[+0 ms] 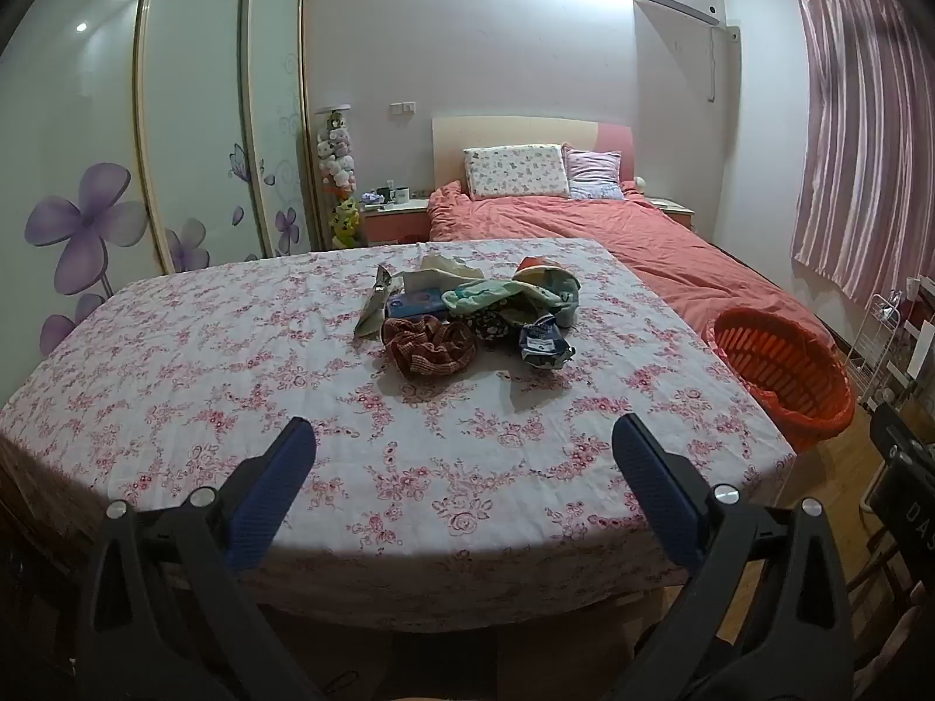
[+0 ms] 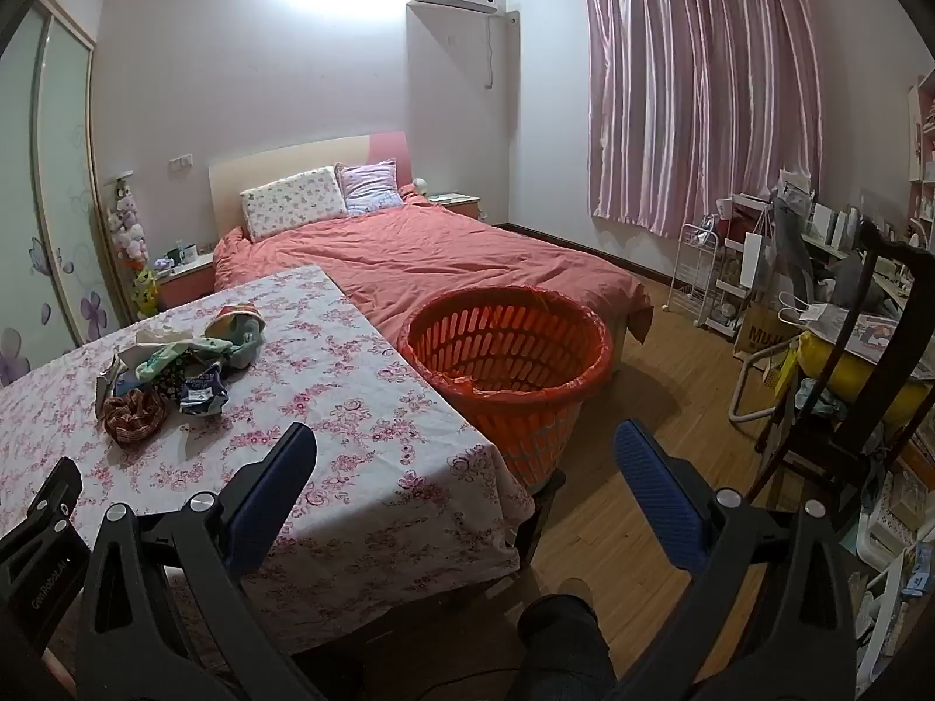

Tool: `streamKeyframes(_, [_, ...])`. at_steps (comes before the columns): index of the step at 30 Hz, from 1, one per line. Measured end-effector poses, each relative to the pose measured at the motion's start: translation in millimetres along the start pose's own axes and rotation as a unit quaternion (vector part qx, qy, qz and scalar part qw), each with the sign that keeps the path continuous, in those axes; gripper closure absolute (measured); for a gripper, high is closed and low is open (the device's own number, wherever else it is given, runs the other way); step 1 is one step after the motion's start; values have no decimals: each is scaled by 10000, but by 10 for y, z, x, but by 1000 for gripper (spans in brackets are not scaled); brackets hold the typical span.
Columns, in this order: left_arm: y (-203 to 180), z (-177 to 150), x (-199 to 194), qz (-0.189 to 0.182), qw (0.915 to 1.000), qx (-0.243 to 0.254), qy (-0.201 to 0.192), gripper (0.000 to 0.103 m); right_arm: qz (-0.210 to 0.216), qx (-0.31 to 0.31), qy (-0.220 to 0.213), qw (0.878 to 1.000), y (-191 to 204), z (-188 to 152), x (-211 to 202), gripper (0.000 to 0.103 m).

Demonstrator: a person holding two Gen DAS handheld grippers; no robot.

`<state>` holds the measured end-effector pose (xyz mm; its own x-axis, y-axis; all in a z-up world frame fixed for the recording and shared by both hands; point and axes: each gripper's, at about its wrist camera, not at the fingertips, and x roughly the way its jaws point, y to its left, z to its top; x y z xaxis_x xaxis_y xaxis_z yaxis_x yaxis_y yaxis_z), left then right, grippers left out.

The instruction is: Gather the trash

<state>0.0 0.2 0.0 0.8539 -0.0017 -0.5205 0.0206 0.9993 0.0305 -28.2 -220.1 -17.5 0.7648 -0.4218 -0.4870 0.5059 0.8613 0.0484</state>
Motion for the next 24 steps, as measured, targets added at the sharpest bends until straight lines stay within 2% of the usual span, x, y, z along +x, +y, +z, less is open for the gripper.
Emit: streamKeyframes(24, [-2, 0, -2, 10, 10000, 13, -13, 4, 1, -2, -8, 10000, 2, 3, -1, 2])
